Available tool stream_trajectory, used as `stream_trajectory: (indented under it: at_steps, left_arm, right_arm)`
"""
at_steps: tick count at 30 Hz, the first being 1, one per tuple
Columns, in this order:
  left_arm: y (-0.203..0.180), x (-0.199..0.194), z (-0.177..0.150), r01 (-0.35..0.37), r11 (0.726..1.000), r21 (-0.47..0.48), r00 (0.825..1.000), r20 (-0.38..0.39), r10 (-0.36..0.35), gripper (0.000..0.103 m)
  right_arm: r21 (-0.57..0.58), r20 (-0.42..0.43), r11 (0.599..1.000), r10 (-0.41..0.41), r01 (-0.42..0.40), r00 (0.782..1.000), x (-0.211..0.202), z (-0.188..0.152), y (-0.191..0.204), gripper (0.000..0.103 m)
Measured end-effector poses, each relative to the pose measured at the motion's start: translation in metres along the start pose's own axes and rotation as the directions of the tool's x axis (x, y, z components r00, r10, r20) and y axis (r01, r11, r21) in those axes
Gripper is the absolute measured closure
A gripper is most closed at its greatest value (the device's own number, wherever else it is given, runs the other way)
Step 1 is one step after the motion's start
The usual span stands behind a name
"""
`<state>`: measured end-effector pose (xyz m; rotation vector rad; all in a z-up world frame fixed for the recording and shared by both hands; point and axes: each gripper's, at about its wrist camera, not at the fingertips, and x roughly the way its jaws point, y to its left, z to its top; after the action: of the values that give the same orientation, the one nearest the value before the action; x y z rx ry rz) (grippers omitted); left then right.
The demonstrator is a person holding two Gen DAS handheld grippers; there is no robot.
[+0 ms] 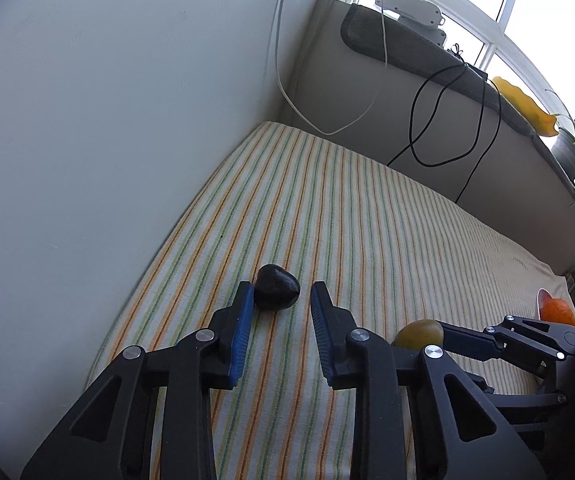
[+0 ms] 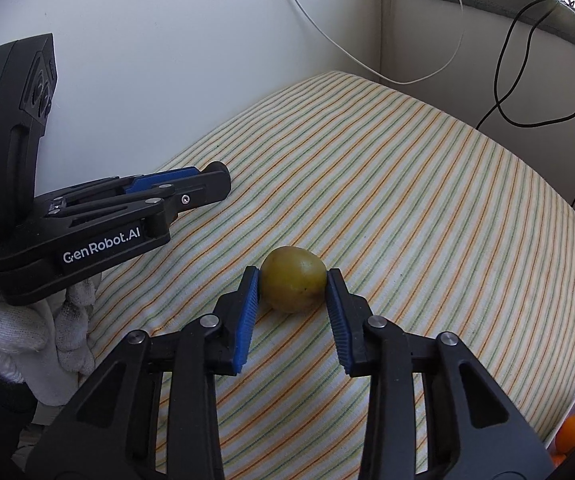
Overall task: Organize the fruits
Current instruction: 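Grasp a yellow-green plum with the right tool while the left tool grasps a black plum, then carry the yellow-green plum and black plum into the plate with both tools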
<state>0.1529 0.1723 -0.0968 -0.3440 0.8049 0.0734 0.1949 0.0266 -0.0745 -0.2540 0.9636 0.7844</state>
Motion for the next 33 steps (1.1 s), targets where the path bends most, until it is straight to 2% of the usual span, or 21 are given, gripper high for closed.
stream_trajectory:
  at_steps: [3,11,19,24,26,28,33]
  left_arm:
    - [0.001,0.0,0.0,-0.001,1.0,-0.002,1.0,0.005,0.001,0.084]
    - [-0.005,0.0,0.0,-0.007,0.999,0.036,1.0,0.001,0.007,0.085]
    - [-0.005,0.005,0.001,-0.049,0.998,0.029,0.999,-0.016,0.05,0.066]
    - [-0.005,0.01,0.003,-0.07,0.997,0.037,0.997,-0.022,0.07,0.065]
    - [-0.01,0.012,0.003,-0.077,0.995,0.068,0.997,-0.026,0.079,0.069]
    - [-0.014,0.013,0.003,-0.077,0.993,0.087,0.997,-0.024,0.08,0.079]
    - [-0.014,0.008,0.003,-0.067,0.994,0.091,0.998,-0.004,0.067,0.08]
  right_arm:
    - [0.006,0.004,1.0,-0.001,0.001,1.0,0.0,0.0,-0.001,0.069]
    - [0.009,0.006,1.0,0.0,0.0,1.0,-0.007,-0.002,0.0,0.07]
    - [0.007,0.006,1.0,-0.004,0.003,1.0,-0.006,-0.002,-0.001,0.07]
    - [0.007,0.006,1.0,-0.007,0.007,1.0,-0.006,-0.002,0.0,0.07]
    - [0.005,0.006,1.0,-0.009,0.009,1.0,-0.006,-0.002,0.0,0.07]
    - [0.007,0.007,1.0,-0.009,0.009,1.0,-0.006,-0.001,0.0,0.07]
    - [0.01,0.015,1.0,-0.016,0.015,1.0,-0.008,-0.002,0.001,0.07]
